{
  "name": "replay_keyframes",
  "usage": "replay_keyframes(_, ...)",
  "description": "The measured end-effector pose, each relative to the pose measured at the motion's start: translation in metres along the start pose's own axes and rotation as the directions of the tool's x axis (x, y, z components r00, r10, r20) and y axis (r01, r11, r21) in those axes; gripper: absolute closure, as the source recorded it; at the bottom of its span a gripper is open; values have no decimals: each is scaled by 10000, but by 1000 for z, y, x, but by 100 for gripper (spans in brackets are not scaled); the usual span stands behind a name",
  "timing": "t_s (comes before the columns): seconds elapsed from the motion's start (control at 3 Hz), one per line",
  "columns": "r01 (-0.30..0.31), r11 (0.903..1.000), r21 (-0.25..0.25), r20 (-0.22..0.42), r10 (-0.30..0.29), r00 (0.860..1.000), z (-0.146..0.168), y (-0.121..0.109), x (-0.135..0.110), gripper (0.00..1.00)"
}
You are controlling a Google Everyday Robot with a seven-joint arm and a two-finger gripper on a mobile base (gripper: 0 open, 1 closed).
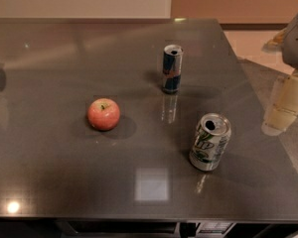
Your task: Move 7up can near redbull can
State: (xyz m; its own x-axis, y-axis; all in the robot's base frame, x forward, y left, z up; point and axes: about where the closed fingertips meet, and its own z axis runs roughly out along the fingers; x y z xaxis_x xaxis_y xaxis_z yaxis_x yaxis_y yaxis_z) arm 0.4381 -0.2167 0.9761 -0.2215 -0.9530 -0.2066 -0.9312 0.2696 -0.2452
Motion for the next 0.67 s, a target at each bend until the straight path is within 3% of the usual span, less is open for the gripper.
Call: replay_keyframes(0.67,138,9997,-188,216,-134,9997,3,1,-5,0)
